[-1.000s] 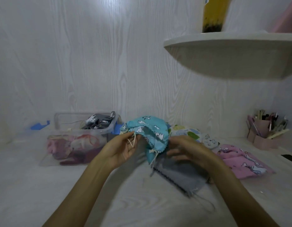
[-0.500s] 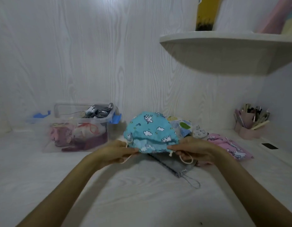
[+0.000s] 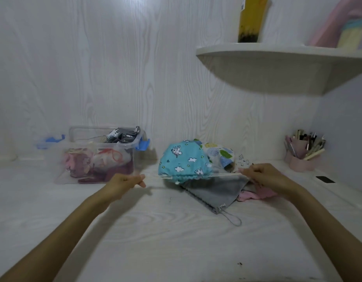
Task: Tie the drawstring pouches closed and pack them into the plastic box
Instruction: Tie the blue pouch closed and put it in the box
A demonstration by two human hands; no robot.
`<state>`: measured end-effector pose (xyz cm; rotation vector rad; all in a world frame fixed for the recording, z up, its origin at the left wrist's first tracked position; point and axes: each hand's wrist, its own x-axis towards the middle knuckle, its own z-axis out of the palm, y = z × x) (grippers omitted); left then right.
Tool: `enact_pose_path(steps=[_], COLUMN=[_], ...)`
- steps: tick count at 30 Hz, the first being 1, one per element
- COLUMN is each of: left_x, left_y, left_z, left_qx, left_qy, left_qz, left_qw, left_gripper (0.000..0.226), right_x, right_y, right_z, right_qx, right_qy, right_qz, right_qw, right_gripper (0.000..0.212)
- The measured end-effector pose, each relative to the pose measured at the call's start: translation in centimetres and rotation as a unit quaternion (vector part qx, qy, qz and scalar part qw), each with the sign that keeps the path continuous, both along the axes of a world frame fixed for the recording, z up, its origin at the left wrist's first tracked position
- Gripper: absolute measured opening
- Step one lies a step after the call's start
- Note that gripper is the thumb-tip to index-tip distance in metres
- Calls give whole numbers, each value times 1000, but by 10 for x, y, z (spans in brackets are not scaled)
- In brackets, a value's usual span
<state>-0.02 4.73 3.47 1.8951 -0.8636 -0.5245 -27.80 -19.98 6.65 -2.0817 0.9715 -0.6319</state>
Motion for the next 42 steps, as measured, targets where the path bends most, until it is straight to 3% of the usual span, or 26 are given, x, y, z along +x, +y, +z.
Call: enact_pose_path(steps=[3, 6, 9, 11, 12, 13, 15, 16, 18, 20, 23, 26, 29, 32, 35, 36, 39, 42], left_x=[20, 28, 21, 11, 6, 2, -9, -17, -33, -44, -42, -26, -13, -12, -18, -17, -5, 3], left_y=[12, 15, 12, 10, 9, 6, -4, -12, -30, -46, -58, -59, -62, -73, -90, -98, -124, -139], left_z=[-21, -35, -31, -21, -14, -9, -3, -4, -13, -25, -33, -23, 5, 38, 68, 75, 73, 58], left_qx=[24, 150, 256, 311, 311, 295, 219, 189, 169, 185, 199, 153, 74, -5, -107, -122, -100, -185], left_qy=[-86, -219, -376, -464, -476, -467, -394, -345, -275, -236, -221, -164, -95, 1, 107, 82, -137, -165], left_qz=[70, 105, 110, 112, 108, 97, 54, 24, -27, -44, -51, -99, -101, -59, -39, -21, 52, 82], left_qw=[994, 958, 884, 822, 815, 828, 891, 919, 946, 953, 954, 969, 988, 998, 988, 989, 984, 965], left_gripper=[33, 40, 33, 42, 48, 49, 42, 39, 43, 41, 13, 19, 24, 20, 24, 28, 38, 37], right_x=[-8, 0, 13, 17, 19, 24, 37, 47, 66, 83, 95, 93, 97, 117, 141, 149, 165, 172], right_y=[-7, -4, 7, 19, 27, 37, 58, 67, 82, 86, 77, 67, 59, 49, 36, 32, 25, 17], right_z=[-11, -19, -14, -2, 3, 7, 9, 4, -13, -29, -40, -29, -4, 16, 30, 34, 39, 39], right_qx=[-75, -95, -125, -183, -221, -251, -235, -207, -172, -170, -143, -44, 88, 85, 77, 67, 14, 15], right_qy=[24, 111, 200, 267, 271, 244, 166, 153, 192, 234, 238, 125, 3, -74, -170, -183, -183, -195], right_qz=[-81, -71, -50, -74, -90, -97, -63, -22, 57, 85, 101, 128, 145, 107, 60, 52, 31, 33], right_qw=[994, 987, 970, 943, 932, 932, 956, 966, 965, 953, 955, 983, 985, 988, 981, 979, 983, 980], right_gripper=[40, 34, 16, 30, 38, 37, 21, 15, 26, 36, 42, 28, 18, 21, 32, 34, 33, 37])
